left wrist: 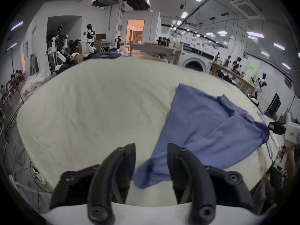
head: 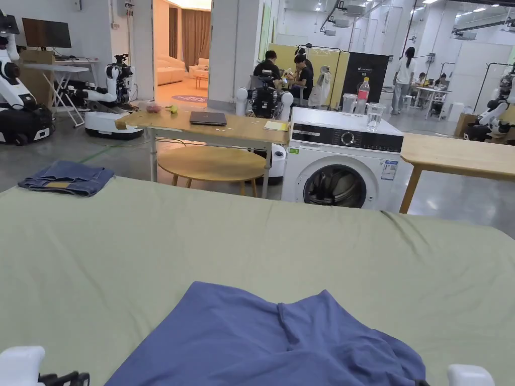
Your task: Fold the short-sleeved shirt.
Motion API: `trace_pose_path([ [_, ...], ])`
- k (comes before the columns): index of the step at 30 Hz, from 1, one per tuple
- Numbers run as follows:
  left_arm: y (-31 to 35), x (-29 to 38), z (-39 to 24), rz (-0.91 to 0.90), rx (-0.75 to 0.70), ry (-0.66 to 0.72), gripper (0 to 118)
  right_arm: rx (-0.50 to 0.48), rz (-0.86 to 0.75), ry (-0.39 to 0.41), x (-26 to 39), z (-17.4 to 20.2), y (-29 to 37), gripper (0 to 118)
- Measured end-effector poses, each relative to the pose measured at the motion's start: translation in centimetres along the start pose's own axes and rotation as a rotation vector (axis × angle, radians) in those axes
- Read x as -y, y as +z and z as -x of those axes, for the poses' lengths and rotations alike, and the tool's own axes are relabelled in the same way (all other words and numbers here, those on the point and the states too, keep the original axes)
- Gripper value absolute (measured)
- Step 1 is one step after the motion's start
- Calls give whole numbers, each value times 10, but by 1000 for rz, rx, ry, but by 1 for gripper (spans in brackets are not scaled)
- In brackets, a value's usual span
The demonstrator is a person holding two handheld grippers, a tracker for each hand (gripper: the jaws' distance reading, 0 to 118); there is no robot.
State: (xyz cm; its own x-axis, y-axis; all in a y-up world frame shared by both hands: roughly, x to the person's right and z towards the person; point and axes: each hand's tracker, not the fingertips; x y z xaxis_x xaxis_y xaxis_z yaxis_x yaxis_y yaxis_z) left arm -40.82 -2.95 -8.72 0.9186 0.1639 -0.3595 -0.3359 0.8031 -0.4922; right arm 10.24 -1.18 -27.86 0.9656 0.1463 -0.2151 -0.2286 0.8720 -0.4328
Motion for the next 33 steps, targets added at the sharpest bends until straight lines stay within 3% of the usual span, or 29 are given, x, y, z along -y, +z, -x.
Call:
trace_pose_path([
  [7, 21, -23, -56, -179, 35, -77, 41, -72, -196, -93, -24, 47, 27, 51],
  [8, 23, -24, -63, -205, 39, -86, 41, -75, -214, -95, -26, 55, 30, 42],
  [9, 24, -25, -71, -225, 38, -98, 40, -71, -221, -91, -27, 63, 33, 24],
  [10, 24, -25, -79, -231, 37, -117, 31, -79, -238, -92, -28, 71, 33, 10],
  [12, 24, -23, -94, -236, 15, -159, 1, -92, -260, -90, -28, 84, 38, 4],
  [13, 23, -23, -101, -232, -9, -186, 0, -111, -260, -87, -29, 89, 38, 0],
  [21, 24, -18, -97, -157, -2, -169, 0, -177, -229, -53, -25, 105, 35, 0],
  [33, 3, -38, 5, 217, 18, 33, 0, -171, -116, -19, -10, 97, 10, 0],
])
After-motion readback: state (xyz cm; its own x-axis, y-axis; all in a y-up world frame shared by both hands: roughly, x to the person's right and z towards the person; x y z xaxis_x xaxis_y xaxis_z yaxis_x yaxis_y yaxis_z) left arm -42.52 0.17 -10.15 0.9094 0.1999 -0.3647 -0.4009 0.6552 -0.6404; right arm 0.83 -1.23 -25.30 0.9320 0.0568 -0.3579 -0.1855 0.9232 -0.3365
